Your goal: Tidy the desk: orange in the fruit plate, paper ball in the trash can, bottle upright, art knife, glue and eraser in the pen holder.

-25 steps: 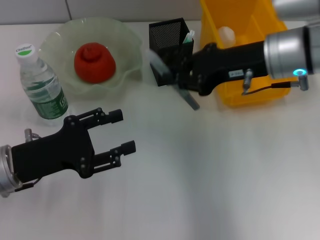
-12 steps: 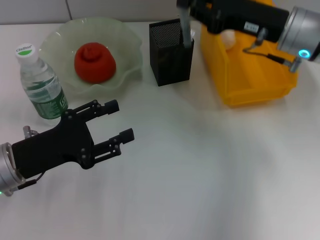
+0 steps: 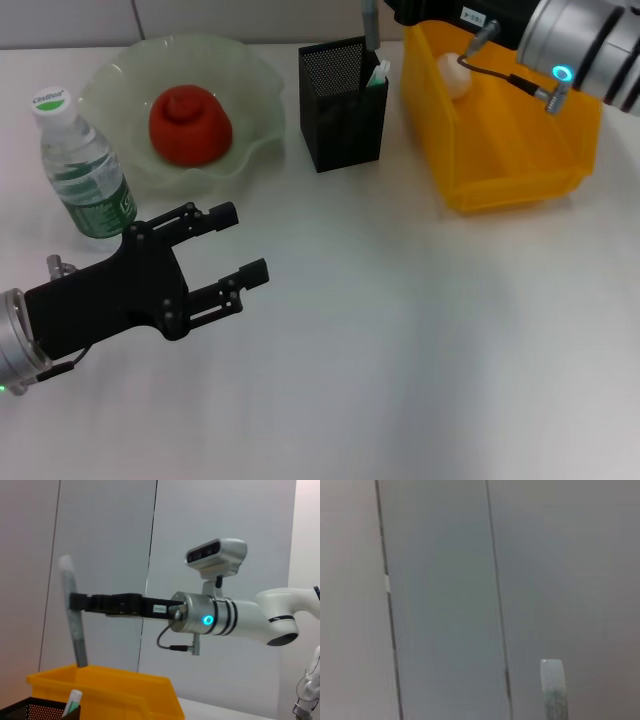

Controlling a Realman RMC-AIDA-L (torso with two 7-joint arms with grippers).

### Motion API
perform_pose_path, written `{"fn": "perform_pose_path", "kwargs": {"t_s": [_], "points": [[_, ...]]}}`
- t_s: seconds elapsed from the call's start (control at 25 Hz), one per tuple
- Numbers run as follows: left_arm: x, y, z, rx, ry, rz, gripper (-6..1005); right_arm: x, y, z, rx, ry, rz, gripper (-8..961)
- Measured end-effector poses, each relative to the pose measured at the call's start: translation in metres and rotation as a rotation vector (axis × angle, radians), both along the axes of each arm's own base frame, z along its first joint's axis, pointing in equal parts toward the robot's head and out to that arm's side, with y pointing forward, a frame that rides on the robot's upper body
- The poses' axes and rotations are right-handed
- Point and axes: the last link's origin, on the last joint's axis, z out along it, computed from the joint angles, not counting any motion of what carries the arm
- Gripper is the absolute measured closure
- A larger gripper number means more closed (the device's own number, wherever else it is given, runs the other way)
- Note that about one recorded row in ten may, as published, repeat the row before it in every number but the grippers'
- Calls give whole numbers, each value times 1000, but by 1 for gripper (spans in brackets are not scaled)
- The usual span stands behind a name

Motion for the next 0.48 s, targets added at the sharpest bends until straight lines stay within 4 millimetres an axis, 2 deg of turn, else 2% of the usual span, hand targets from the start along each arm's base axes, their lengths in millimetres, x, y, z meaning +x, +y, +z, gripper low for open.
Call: {"fn": "perform_pose_path", "kwargs": {"t_s": [0.12, 0.48], "points": [[0, 0, -1, -1, -1, 1, 283, 0, 7, -5, 10, -26, -38, 799], [0, -2, -3, -9, -9, 12, 283, -3, 12, -7, 17, -39, -55, 778]]}}
